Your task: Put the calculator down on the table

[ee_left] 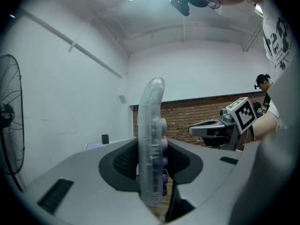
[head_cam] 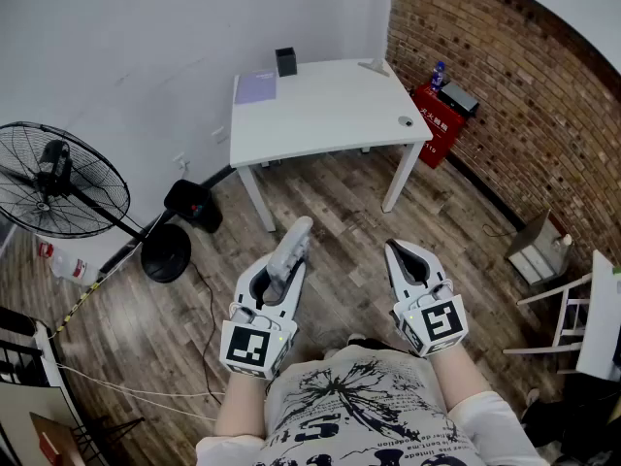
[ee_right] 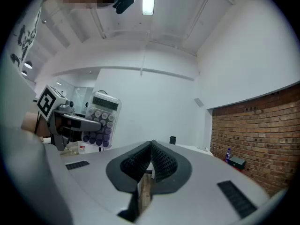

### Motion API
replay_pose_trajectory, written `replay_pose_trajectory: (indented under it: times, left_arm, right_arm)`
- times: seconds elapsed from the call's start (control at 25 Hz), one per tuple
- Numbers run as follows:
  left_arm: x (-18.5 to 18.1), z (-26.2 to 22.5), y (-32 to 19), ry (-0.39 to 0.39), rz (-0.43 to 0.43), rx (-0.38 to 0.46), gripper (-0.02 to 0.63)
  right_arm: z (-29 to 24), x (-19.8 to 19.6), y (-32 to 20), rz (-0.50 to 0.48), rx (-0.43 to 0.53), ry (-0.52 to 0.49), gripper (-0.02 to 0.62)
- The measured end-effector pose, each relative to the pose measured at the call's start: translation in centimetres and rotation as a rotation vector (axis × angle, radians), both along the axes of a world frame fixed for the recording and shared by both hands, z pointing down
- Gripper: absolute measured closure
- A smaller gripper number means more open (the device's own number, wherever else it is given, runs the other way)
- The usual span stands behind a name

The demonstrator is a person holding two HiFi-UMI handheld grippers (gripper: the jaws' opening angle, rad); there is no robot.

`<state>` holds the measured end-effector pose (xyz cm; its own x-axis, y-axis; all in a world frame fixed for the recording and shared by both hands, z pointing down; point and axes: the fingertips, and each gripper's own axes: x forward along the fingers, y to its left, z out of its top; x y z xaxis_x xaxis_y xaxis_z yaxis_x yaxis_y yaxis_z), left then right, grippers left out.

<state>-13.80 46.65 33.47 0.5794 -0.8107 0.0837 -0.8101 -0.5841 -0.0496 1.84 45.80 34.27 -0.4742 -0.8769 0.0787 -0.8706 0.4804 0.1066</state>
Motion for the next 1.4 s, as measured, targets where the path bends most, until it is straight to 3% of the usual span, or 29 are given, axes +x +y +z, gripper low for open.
replay_pose_trajectory:
  times: [0.44,0.76,1.04,1.2,1.4]
  left_arm:
    - [-0.9,0.5,0.4,0.017,-0.005,-0.013,0.465]
    - [-1.7,1.6,-3.4,0.014,-0.034,-0.043,0.465]
    - [0.6,3.1,-11.3,0.003,-0.066,-0.068,0.465]
    - [2.8,2.9,-17.6,0.021,-0.087,-0.082,0.465]
    - [6.4,0.9,-26.8,-0.024,-0.134,-0.039,0.465]
  right_arm:
    - [1.0,-1.0,0.3,-0.013,-0.006,0.007,0.583]
    - [1.7,-0.7,-3.8,-0.008,-0.031,-0.037,0.581]
    - [3.3,1.5,-12.2,-0.041,-0.057,-0.028,0.581]
    - [3.1,3.2,-19.5,-0.095,-0.064,-0.031,0.581]
    - [1.8,6.2,-29.9,-0.142,-0.06,-0.021,0.58]
